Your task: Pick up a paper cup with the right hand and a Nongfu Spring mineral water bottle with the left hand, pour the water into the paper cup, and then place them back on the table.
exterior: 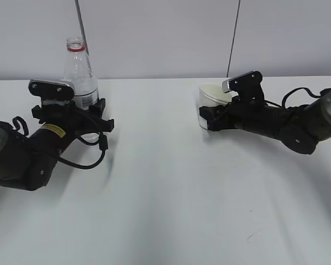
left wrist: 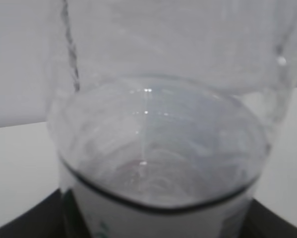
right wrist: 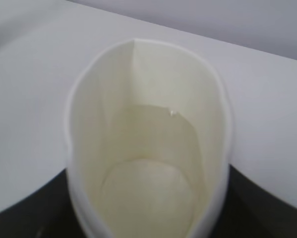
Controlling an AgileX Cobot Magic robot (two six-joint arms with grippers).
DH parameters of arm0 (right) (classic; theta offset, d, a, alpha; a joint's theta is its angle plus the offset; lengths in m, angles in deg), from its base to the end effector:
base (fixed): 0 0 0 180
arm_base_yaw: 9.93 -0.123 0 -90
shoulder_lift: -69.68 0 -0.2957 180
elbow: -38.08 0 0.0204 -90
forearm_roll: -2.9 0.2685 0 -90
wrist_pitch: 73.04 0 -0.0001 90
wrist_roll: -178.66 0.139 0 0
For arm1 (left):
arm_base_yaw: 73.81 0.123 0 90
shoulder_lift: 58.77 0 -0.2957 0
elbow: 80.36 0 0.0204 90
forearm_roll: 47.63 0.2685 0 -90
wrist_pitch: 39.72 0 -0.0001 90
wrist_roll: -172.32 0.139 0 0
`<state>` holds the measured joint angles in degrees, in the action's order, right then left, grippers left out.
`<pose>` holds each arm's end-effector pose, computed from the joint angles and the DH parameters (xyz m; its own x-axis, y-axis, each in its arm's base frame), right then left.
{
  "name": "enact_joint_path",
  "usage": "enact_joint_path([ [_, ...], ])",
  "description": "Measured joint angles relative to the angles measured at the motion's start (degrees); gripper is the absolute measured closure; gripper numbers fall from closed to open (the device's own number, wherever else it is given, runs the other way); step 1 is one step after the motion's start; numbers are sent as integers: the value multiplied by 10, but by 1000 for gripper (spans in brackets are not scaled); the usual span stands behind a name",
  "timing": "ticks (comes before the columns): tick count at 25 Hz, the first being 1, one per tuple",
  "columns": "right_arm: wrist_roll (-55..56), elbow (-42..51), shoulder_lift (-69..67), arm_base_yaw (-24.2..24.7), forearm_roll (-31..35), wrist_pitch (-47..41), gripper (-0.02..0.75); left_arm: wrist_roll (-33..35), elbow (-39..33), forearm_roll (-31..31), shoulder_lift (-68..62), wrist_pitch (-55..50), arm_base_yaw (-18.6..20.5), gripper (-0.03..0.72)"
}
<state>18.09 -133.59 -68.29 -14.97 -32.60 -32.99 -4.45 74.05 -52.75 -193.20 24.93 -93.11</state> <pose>0.4987 0.0961 0.0607 -0.2987 -0.1753 -0.9381 -0.4808 0.8768 -0.0107 0.4339 -0.1401 0.0755 -0.0852 0.0489 -0.9952 0.2552 0.9665 0.0256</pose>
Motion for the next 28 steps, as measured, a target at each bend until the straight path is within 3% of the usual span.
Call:
enact_joint_path([
  [28,0,0,0,0,0,10,295,1,17,12,-9,-2,1,280],
])
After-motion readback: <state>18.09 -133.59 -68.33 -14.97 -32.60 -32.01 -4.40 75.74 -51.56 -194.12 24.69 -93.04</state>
